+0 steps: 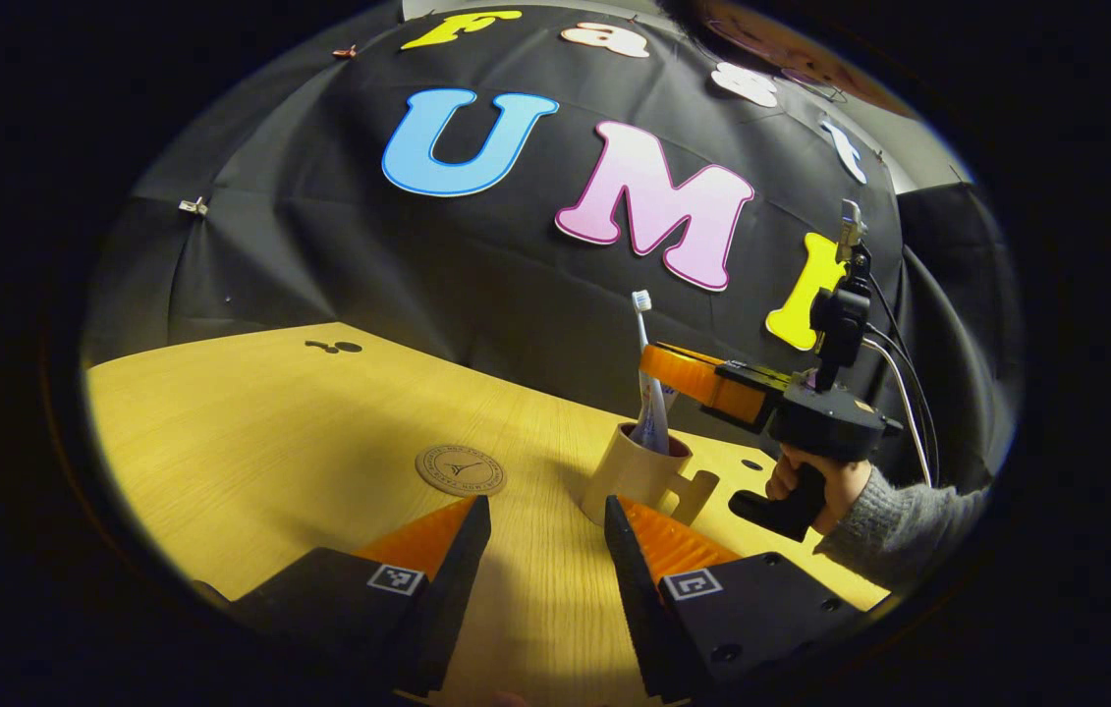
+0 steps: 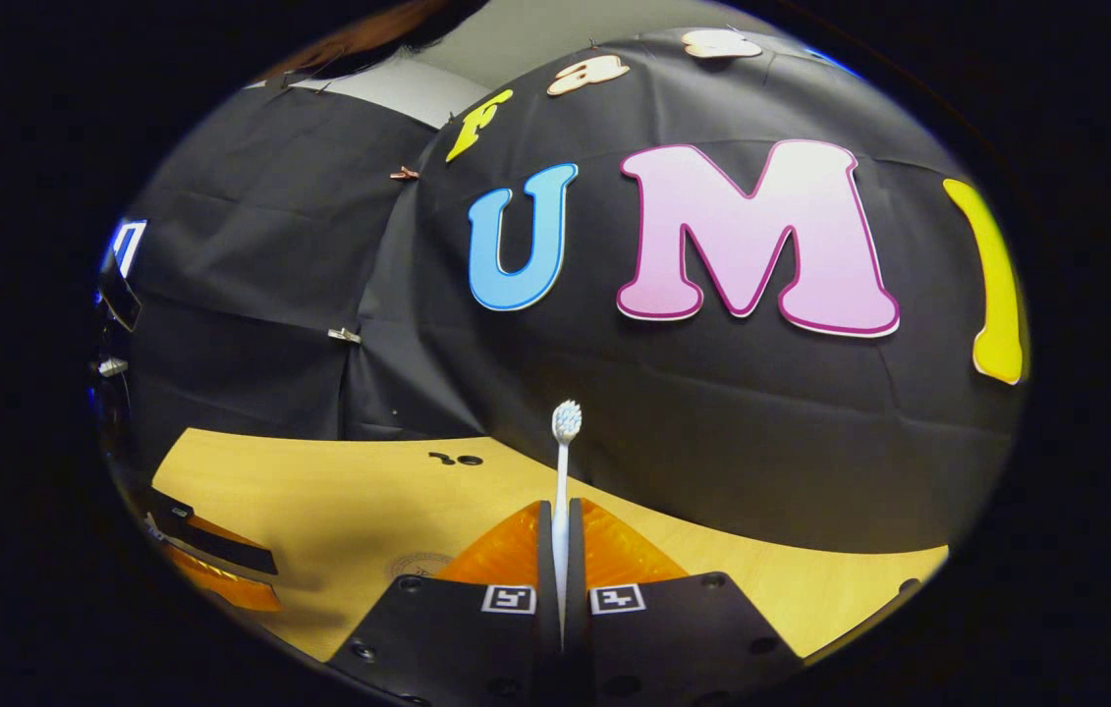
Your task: Put the toothbrush and toothpaste on the desktop into the cup, then pick up the cup and place it on the coaster on the desktop.
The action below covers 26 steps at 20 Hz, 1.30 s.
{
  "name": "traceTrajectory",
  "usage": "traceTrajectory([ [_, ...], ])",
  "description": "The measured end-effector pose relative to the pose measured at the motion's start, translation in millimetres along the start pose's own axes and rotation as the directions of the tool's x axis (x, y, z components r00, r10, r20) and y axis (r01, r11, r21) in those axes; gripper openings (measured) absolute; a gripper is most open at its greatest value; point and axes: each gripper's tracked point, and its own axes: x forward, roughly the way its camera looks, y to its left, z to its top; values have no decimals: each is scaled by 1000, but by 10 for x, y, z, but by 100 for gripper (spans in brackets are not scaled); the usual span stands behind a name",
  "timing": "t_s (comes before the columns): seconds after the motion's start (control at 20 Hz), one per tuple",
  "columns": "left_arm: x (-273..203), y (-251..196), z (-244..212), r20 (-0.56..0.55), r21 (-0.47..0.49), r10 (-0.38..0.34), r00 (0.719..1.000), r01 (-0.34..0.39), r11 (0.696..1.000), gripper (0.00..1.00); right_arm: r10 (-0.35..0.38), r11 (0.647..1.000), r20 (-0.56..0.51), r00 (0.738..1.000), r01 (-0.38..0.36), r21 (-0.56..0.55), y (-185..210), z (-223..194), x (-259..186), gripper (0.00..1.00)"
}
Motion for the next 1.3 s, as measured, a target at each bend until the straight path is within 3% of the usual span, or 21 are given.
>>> traceTrajectory([
  [0.65, -95, 87, -21, -14, 5, -8, 1000, 8, 1000, 74, -20, 998, -104, 994, 13, -61, 71, -280, -166, 12],
  [0.95, -109, 135, 41, -20, 9, -30, 999, 30, 999, 74, -46, 999, -147, 988, 44, -18, 13, -77, -433, 29],
  [1.1, -141, 193, 101, -18, 31, -46, 999, 47, 998, 74, -41, 997, -273, 961, 59, 57, -20, -123, -631, 36],
  [1.25, -238, 268, 151, -24, 64, -60, 998, 62, 996, 74, -34, 982, -423, 905, 108, 152, -29, -192, -918, 48],
  [1.3, -270, 299, 163, -25, 75, -64, 998, 65, 995, 74, -27, 977, -475, 879, 125, 175, -24, -227, -1008, 47],
])
